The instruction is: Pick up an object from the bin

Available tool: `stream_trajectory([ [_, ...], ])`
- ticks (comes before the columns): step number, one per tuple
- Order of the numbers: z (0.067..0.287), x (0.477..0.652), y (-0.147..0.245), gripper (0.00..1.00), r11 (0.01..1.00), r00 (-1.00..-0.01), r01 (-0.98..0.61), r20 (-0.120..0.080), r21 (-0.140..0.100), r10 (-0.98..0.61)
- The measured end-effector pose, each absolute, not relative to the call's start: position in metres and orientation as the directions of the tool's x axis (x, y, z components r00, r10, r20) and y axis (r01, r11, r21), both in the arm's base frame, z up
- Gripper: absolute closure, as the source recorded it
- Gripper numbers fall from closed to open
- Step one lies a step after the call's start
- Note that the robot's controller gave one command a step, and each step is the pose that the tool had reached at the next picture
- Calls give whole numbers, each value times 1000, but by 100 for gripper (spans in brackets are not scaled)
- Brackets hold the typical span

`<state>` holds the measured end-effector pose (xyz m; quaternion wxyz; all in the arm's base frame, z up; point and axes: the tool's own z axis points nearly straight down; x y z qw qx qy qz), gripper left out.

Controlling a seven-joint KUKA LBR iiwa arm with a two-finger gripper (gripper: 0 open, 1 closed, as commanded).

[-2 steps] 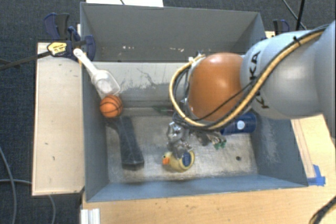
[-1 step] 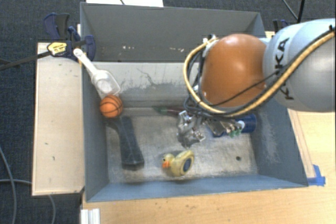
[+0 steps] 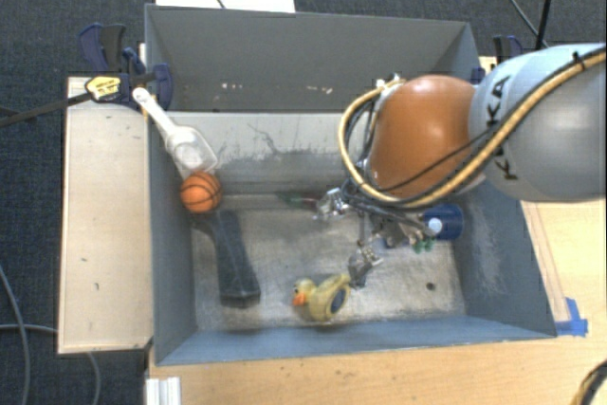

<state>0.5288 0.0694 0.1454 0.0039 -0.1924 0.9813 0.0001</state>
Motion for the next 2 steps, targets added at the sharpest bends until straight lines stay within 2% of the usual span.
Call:
stream_trajectory([
  [1, 124, 528, 65, 0, 932, -932, -362, 2, 1, -362],
  [2, 80, 509, 50, 100, 717, -717, -697, -29, -12, -697],
])
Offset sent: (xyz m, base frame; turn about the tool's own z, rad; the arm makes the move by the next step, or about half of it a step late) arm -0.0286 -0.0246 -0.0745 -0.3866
